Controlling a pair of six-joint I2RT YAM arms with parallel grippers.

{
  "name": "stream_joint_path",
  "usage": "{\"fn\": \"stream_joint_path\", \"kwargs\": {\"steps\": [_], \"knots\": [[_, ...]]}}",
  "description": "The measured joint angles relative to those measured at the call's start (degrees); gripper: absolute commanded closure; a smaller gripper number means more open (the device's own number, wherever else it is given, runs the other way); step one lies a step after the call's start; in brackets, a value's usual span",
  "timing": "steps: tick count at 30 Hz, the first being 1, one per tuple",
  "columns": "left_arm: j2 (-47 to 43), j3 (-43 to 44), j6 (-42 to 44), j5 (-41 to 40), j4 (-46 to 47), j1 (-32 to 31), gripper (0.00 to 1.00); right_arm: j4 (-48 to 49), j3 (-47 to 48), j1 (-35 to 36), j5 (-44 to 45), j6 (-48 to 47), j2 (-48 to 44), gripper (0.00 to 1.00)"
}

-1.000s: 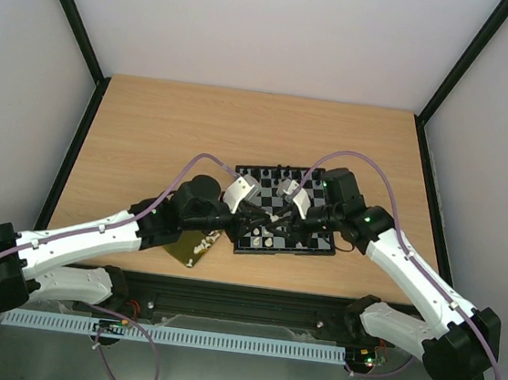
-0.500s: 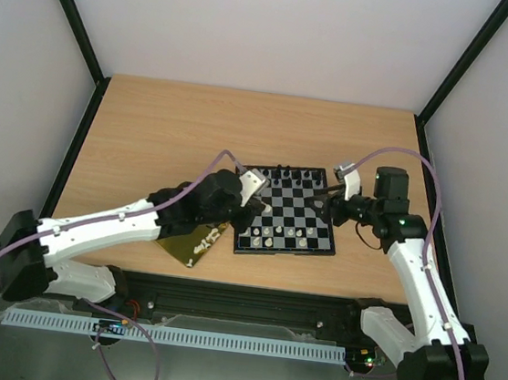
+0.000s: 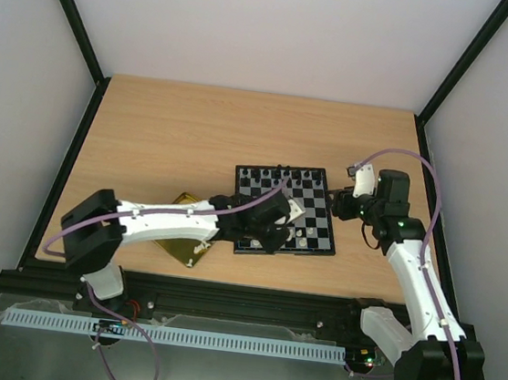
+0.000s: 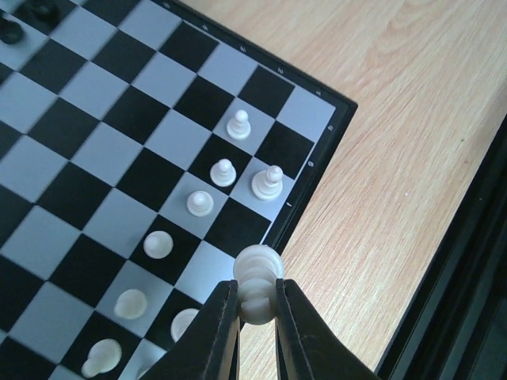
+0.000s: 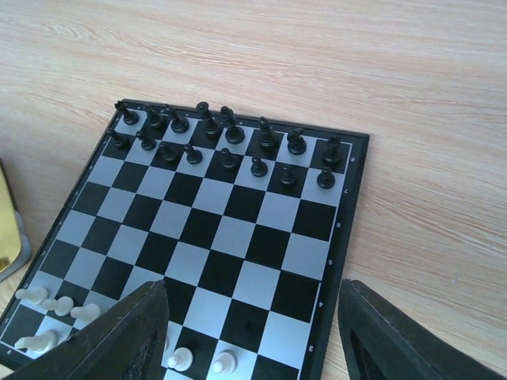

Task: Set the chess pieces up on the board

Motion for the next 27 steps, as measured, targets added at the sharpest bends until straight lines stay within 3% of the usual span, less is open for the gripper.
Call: {"fn": "stream_joint_path", "kwargs": {"steps": [11,27], "knots": [[11.4,6.6,0.2,-0.3,-3.0,-1.2,0.94,0.7,-0.2,0.0,1.6,-0.4,-1.3,0.4],[16.9,10.7,-1.4,-2.7,-5.4,-1.2,0.94,0.7,-0.3,0.0,1.5,-1.1,-1.3,0.4]]}}
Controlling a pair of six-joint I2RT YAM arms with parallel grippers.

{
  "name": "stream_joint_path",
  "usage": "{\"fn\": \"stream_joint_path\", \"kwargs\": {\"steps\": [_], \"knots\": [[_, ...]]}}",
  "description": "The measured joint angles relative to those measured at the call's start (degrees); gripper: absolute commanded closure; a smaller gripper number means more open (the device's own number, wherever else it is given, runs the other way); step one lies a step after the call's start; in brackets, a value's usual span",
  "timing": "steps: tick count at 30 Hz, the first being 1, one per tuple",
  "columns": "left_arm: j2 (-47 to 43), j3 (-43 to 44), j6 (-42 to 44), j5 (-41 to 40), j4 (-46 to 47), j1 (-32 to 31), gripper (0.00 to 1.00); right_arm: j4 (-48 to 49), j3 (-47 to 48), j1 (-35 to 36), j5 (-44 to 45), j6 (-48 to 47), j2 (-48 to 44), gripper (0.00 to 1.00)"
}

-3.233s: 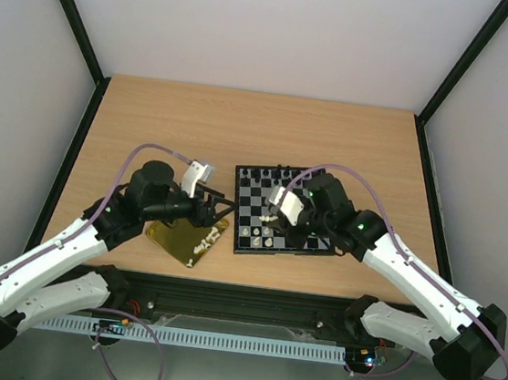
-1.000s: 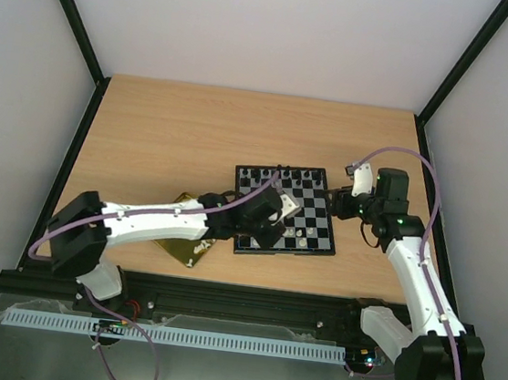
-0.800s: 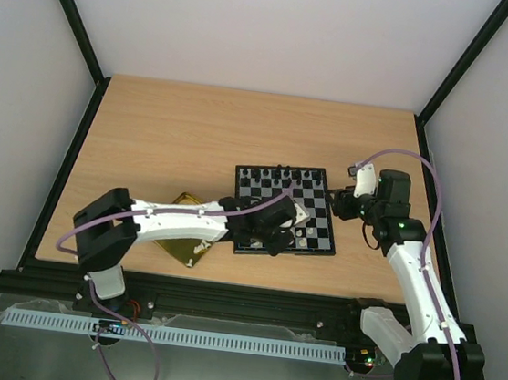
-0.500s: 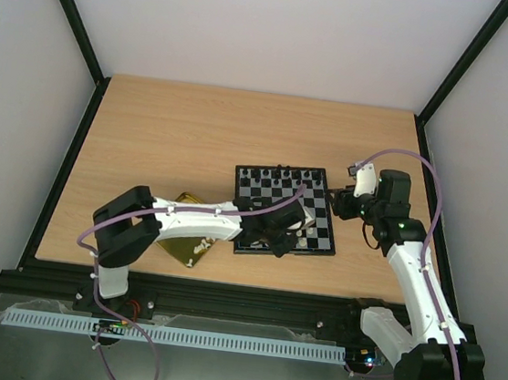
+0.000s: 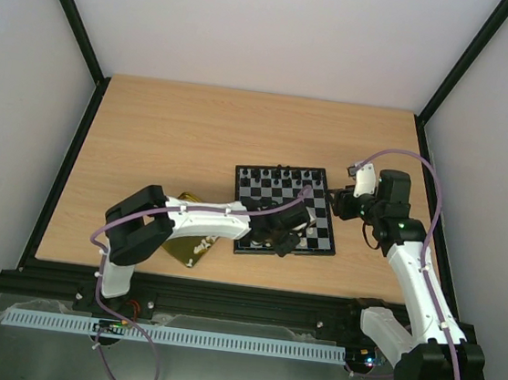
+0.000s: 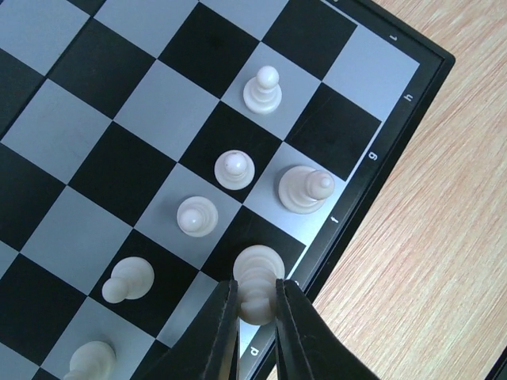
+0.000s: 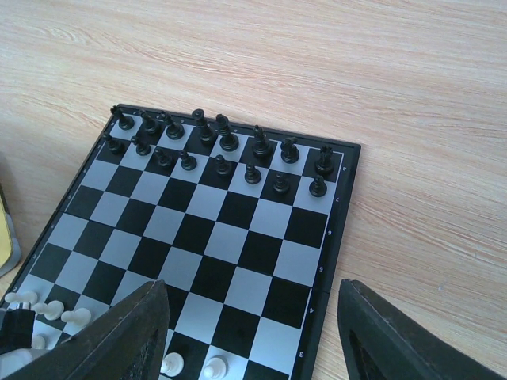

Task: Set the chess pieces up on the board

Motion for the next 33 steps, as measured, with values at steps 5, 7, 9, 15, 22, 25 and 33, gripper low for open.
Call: {"fn": "stream_joint_path", "kwargs": {"steps": [5,7,9,15,22,25,33], "knots": [[-0.3,0.1,-0.7,-1.1,-1.6,0.0,0.94,0.0,0.0,0.0,-0.1,-0.2,0.0,0.4],[-1.0,-0.7,-0.9,-1.5,-2.0,0.0,0.94,0.0,0.0,0.0,-0.3,-0.2,0.0,0.4],[-2.1,-1.9,-1.1,-1.8,-2.6,0.0,0.94,0.0,0.0,0.0,-0.4,-0.2,0.0,0.4],[-3.0,-3.2,-1.9,-2.1,-3.0,0.0,0.94,0.0,0.0,0.0,-0.8,-0.4,0.1,0.4],[-3.0,-3.2,-2.4,-2.6,-3.0,0.0,0.87,0.0,0.0,0.0,-1.2,-0.4,0.1,0.4],[-3.0,-3.2,-2.7,-2.8,-3.1,0.0,0.86,0.0,0.0,0.0,-1.4,-0.5,0.1,0.4],[-3.4,-3.3,-3.1,-2.8,-3.8,0.0,0.88,0.0,0.0,0.0,-1.5,-0.7,0.2,0.4]]}}
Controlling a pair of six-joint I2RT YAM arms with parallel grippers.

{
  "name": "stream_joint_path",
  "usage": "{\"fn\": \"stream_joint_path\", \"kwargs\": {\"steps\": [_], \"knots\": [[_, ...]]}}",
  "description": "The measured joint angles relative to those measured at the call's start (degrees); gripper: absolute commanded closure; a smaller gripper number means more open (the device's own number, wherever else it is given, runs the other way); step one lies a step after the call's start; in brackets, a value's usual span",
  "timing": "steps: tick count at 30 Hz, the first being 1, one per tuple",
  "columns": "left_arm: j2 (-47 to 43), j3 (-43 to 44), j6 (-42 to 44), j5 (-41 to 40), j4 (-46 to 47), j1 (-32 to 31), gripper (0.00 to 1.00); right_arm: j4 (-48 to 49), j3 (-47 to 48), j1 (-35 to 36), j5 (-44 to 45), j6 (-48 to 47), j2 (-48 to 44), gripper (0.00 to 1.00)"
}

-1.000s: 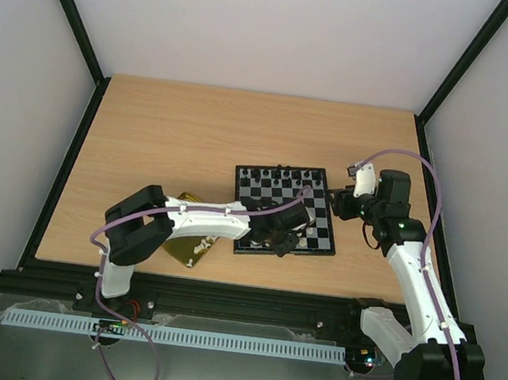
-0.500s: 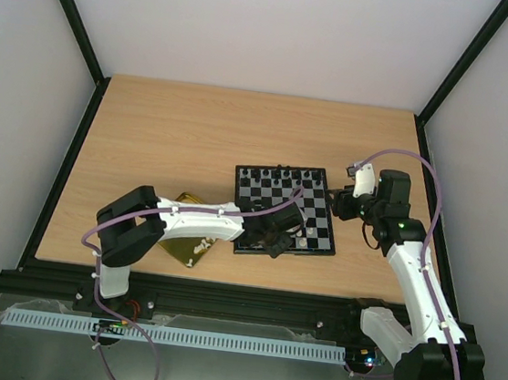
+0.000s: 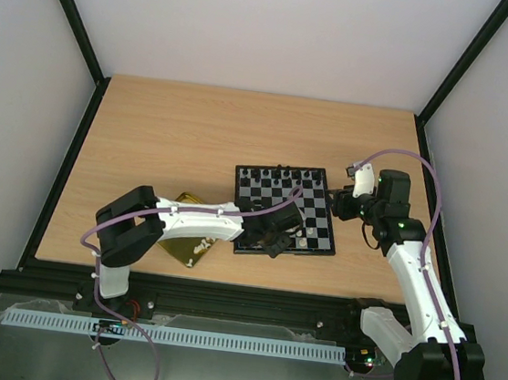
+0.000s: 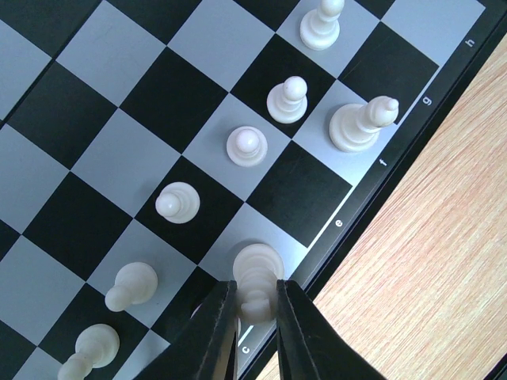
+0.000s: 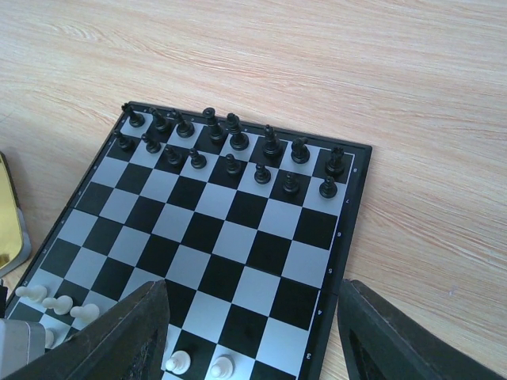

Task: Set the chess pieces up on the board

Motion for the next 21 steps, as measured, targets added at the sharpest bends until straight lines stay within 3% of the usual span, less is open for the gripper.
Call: {"fn": "stream_joint_path", "kwargs": {"steps": [21], "knots": [[2.3,3.5,0.0,1.8,0.6,0.0,0.92,0.0,0.0,0.0,-0.2,-0.7,0.0,0.4]]}}
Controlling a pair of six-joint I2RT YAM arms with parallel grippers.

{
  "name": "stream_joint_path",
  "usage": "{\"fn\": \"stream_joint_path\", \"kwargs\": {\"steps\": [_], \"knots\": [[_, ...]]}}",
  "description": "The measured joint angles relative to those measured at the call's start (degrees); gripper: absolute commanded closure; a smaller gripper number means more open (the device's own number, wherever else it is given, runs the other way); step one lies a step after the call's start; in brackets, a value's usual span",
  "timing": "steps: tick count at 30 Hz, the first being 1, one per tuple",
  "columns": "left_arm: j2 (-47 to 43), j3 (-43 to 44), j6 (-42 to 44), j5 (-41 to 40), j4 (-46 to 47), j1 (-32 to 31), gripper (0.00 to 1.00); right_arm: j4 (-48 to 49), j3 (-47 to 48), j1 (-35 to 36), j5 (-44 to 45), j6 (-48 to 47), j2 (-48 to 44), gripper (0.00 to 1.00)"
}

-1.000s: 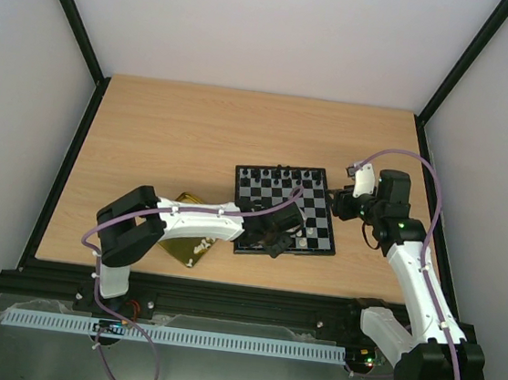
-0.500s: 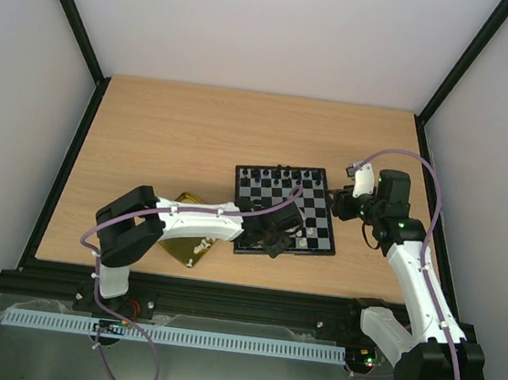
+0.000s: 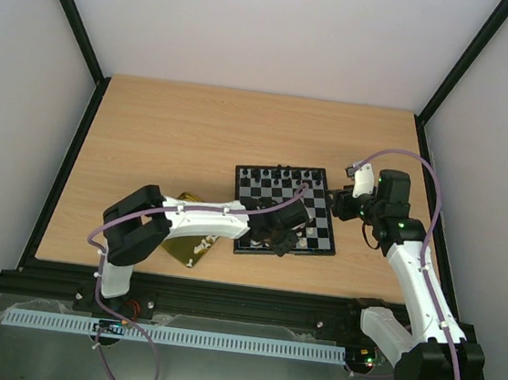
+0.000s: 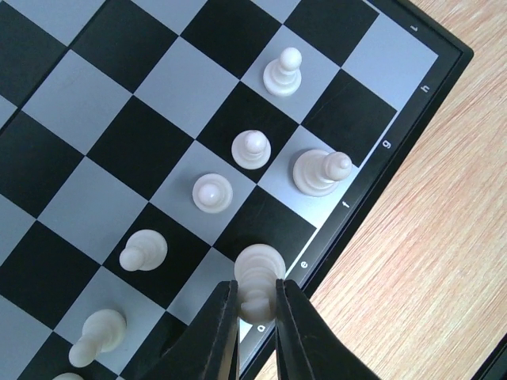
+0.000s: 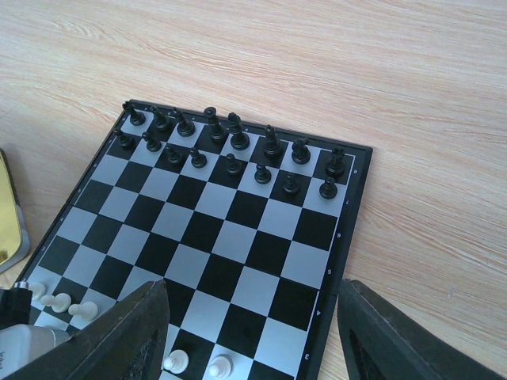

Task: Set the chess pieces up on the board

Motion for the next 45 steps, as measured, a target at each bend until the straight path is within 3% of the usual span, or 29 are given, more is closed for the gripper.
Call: {"fn": "stream_joint_path", "kwargs": {"steps": [21,27,35,39,45], "knots": [[2.4,2.1,0.0,0.5,0.5,0.0,0.91,0.0,0.0,0.0,0.0,-0.2,0.0,0.4],[3.0,2.8,-0.2,0.6,0.6,0.0,0.76,0.0,0.0,0.0,-0.2,-0.3,0.0,0.4],[2.1,3.1,-0.5,-0.9,-1.6,-0.8,0.62,0.0,0.0,0.0,-0.3,-0.3,0.2,0.4],[-4.0,1.2,-1.8,-3.1,-3.1,-1.4,0.6,0.0,0.0,0.0,-0.3,-0.3,0.2,0.4],[-23.6,-11.5,-6.7,-7.8,-4.0,-0.6,0.62,0.0,0.0,0.0,-0.5,-0.4,0.2,0.4]]}}
